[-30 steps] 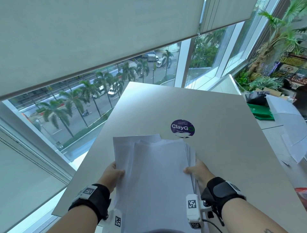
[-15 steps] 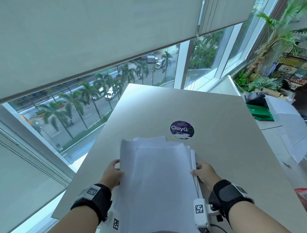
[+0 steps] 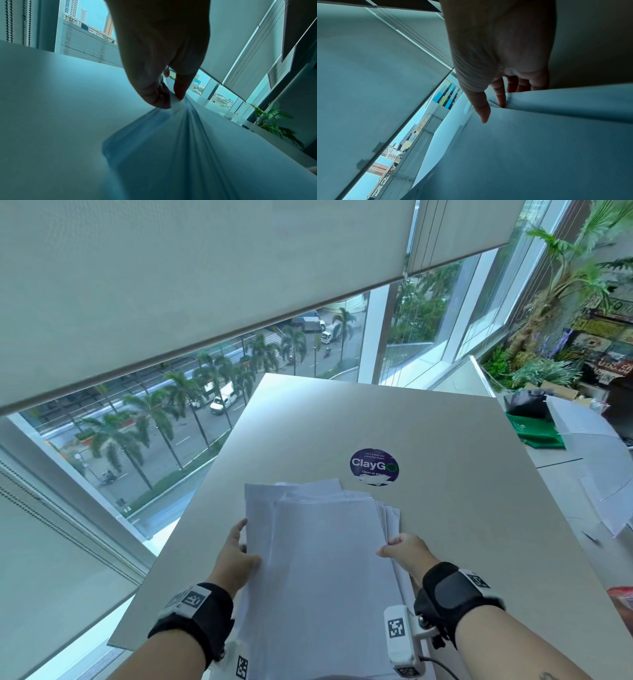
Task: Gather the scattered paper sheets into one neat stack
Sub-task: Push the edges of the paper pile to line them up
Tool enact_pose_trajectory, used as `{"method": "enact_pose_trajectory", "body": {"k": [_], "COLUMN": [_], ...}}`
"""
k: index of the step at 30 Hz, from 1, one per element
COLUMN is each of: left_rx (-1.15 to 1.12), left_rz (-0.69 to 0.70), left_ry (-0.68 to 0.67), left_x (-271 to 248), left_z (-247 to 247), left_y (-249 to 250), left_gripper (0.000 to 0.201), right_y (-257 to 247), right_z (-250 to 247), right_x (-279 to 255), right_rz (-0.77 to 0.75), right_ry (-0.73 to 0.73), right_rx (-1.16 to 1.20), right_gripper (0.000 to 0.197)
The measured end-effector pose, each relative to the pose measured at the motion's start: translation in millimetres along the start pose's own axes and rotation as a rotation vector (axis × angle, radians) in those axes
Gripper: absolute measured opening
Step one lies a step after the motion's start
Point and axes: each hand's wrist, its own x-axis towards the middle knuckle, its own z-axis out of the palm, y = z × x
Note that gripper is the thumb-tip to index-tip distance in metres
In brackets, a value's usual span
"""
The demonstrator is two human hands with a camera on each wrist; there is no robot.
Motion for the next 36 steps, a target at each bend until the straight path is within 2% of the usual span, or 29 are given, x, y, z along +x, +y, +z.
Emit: {"method": "enact_pose_trajectory", "body": {"k": [2,3,4,5,6,8,10,12,16,18,21,23,24,26,29,32,34,36], "left_rx": [-0.053,-0.062,-0.059,-0.053,-0.055,-0.072,-0.074,-0.048,0.033,-0.016,-0.091,-0.153,-0.185,-0.209,-0.128,0.086,0.166,0.146], "left_rz": [-0.005,-0.001,0.006,0.014,0.020,0.021,0.015,0.015,-0.001,-0.057,-0.163,-0.253,-0.289,-0.332,-0.341,-0.213,-0.157,-0.155], "left_ry": [-0.037,-0.054,-0.066,-0.076,-0.083,-0.087,-0.076,-0.051,-0.030,-0.025,-0.054,-0.104,-0.125,-0.176,-0.172,-0.177,-0.109,-0.025], "left_x": [-2.8,-4.4,-5.1,-6.2,-7.1,-9.1,-9.9,-7.8,0.4,2.2,6.4,7.1,7.7,6.7,2.4,1.1,2.1,3.5], "left_z": [0.7,1.2,1.7,2.2,2.8,3.9,4.7,4.8,3.8,4.2,4.1,3.5,2.9,2.2,6.3,17.0,26.1,32.7], "left_y": [2.4,3.9,4.5,5.3,6.0,7.0,5.1,1.2,-7.7,-8.8,-7.3,-2.7,-0.7,4.3,11.4,12.4,9.8,6.2], "left_gripper": [0.101,0.104,0.105,0.105,0.105,0.106,0.113,0.110,0.078,0.069,0.075,0.062,0.053,0.038,0.020,0.018,0.008,0.024], "right_y": [-4.9,-6.6,-7.8,-7.1,-9.0,-8.6,-6.8,-7.1,-3.4,-1.0,2.0,2.4,2.9,3.7,2.1,2.3,11.2,23.3], "right_z": [0.8,1.5,2.1,3.5,4.0,5.1,5.8,6.3,0.6,-3.6,-8.6,-9.1,-8.6,-7.3,-7.6,-8.1,-7.7,-7.8], "right_x": [1.4,3.2,2.4,5.9,5.6,7.3,7.4,2.4,0.5,0.7,-1.5,-4.1,-4.8,-3.2,-5.1,-5.7,6.8,23.0], "right_rz": [0.036,0.061,0.080,0.104,0.111,0.119,0.139,0.135,0.077,0.056,0.045,0.040,0.037,0.030,0.031,0.035,0.026,0.006], "right_ry": [-0.002,-0.009,-0.007,-0.002,-0.006,-0.013,-0.011,-0.022,-0.043,-0.021,-0.027,-0.038,-0.045,-0.050,-0.069,-0.095,-0.120,-0.169], "right_rx": [-0.040,-0.069,-0.074,-0.063,-0.050,-0.058,-0.099,-0.147,-0.135,-0.081,-0.042,-0.060,-0.076,-0.098,-0.115,-0.111,-0.081,-0.041], "right_gripper": [0.027,0.021,0.030,0.051,0.064,0.070,0.068,0.061,0.024,0.020,0.012,0.007,0.007,0.022,0.029,0.026,0.032,0.041]}}
